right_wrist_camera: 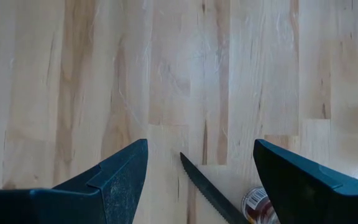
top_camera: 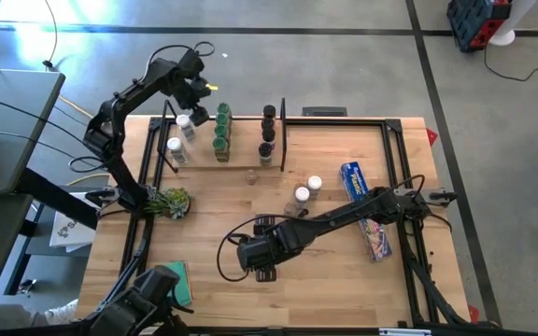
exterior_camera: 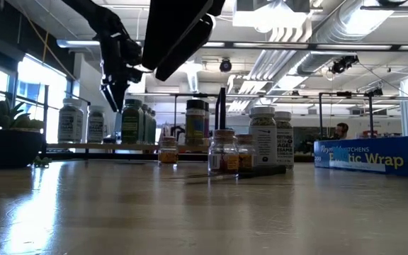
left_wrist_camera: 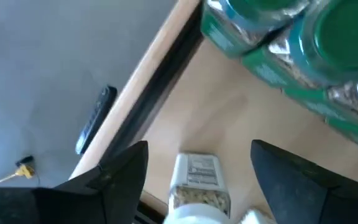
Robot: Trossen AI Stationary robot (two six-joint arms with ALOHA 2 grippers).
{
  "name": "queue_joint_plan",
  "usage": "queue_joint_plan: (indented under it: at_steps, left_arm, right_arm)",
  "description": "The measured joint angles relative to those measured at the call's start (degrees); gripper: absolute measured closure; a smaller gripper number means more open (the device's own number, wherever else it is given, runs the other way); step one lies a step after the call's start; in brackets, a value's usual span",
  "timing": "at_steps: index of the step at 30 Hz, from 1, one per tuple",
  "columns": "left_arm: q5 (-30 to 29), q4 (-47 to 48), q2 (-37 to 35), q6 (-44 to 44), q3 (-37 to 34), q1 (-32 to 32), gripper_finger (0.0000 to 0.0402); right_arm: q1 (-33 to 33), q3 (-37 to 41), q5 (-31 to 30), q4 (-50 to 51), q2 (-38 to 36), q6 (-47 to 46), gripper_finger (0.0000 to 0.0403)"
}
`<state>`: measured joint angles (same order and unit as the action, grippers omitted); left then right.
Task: Shelf spices
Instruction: Put the white lid seasoning bottle on the shelf
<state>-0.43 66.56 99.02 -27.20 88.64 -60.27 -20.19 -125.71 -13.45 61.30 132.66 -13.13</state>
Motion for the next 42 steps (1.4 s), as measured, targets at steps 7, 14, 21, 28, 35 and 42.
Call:
queue_joint_plan:
  at_steps: [7,14,21,28,35,42]
  left_arm:
    - [-0.27,2.81,2.80,1.61,-0.04,0.11,0.0180]
    - [-1.50,2.96,3.80,2.15,-0.11,0.11,0.0284]
    - [-0.94,4.93,3.80,0.67,-0.11,0.88,0.0347]
    - [-1.79,7.36,3.80,0.02,-0.11,2.51,0.0379]
    - [-2.06,7.67,3.82,0.08,-0.11,2.75,0.0399]
    - [-4.80,10.12,3.82,0.10,-0.11,2.73,0.0401]
  right_arm:
    - [-0.06,0.00,0.07,0.18,0.00,-0.04,0.0116]
    - [-0.09,0.00,0.13,0.37,0.00,-0.31,0.0116]
    - [-0.09,0.00,0.17,0.37,0.02,-0.33,0.0116]
    - [-0.11,0.00,0.18,0.38,0.02,-0.80,0.0116]
    - [-0.09,0.00,0.20,0.51,0.02,-0.94,0.0116]
    - [-0.10,0.00,0.20,0.59,0.02,-0.94,0.0116]
